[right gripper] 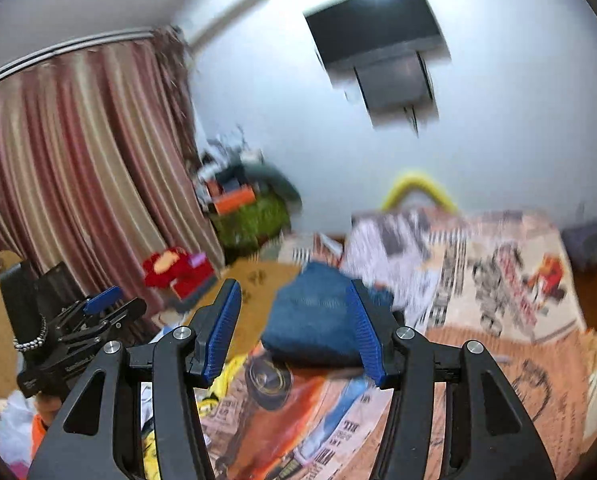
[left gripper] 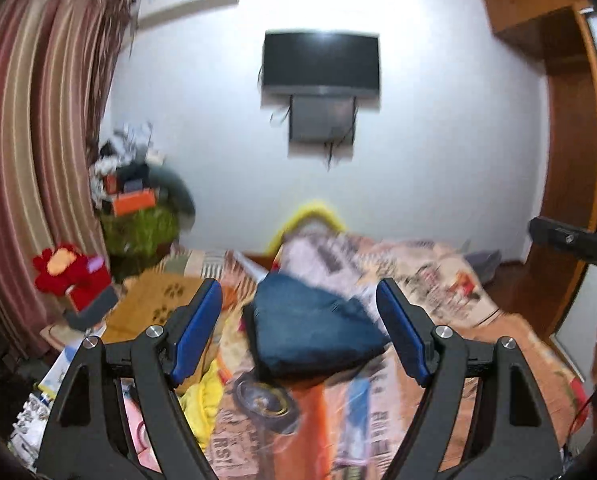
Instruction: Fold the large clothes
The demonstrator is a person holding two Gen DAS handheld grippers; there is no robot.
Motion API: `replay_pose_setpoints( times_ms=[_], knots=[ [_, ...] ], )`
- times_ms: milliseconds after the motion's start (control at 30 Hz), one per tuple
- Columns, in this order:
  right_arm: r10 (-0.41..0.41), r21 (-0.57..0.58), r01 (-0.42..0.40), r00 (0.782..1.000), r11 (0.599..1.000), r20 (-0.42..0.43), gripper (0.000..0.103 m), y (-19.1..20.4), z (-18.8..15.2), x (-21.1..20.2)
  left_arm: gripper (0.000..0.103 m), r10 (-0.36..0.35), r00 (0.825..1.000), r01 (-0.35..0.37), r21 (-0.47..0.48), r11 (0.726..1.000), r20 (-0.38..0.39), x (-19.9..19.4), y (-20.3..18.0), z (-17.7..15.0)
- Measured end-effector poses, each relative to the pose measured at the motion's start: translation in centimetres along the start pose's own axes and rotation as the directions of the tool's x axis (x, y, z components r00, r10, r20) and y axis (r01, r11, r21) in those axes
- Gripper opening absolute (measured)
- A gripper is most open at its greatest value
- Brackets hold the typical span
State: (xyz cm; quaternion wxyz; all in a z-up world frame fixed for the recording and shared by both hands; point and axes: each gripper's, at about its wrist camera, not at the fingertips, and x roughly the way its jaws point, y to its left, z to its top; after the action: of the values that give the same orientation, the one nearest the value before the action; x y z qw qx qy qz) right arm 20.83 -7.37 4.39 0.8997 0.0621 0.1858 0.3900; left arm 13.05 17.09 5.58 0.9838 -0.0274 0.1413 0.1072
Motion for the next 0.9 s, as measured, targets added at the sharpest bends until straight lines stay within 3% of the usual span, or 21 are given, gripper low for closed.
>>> replay_pose_setpoints(
  times_ms=[200, 267, 400, 467, 600, 900],
  knots=[
    [-0.037, -0.124, 0.055, 0.989, 0.991, 0.144, 0.051, 3.9, -1.8, -3.8, 0.079, 0.004, 0.986, -0.009, 0.029, 1.0, 0.169, -6.5, -3.1, -0.8],
    [-0.053, -0.143, 0.079, 0.983, 0.987, 0.178, 0.056, 4.5, -2.5, -4.3, 0.079, 0.006, 0.979, -0.012, 0.026, 1.0, 0.202, -7.9, -3.8, -1.2],
    [-0.076, -0.15, 0.11, 0.974, 0.982, 0.215, 0.073, 5.2, -3.3, -4.5, 0.089, -0.01, 0.979, 0.01, 0.002, 1.0, 0.204, -8.9, -4.0, -2.0],
    [-0.091, -0.15, 0.127, 0.97, 0.981, 0.224, 0.088, 5.4, -3.4, -4.8, 0.1, 0.008, 0.979, -0.007, -0.005, 1.0, 0.203, -9.0, -4.1, -2.5],
    [-0.122, -0.142, 0.16, 0.963, 0.977, 0.24, 0.103, 5.6, -3.3, -4.8, 0.102, 0.052, 0.98, -0.048, -0.021, 0.999, 0.192, -8.6, -4.1, -3.3],
    [-0.143, -0.132, 0.172, 0.968, 0.976, 0.205, 0.103, 5.4, -3.6, -4.8, 0.102, 0.067, 0.986, -0.062, -0.036, 0.997, 0.15, -7.6, -3.6, -4.0]
  ],
)
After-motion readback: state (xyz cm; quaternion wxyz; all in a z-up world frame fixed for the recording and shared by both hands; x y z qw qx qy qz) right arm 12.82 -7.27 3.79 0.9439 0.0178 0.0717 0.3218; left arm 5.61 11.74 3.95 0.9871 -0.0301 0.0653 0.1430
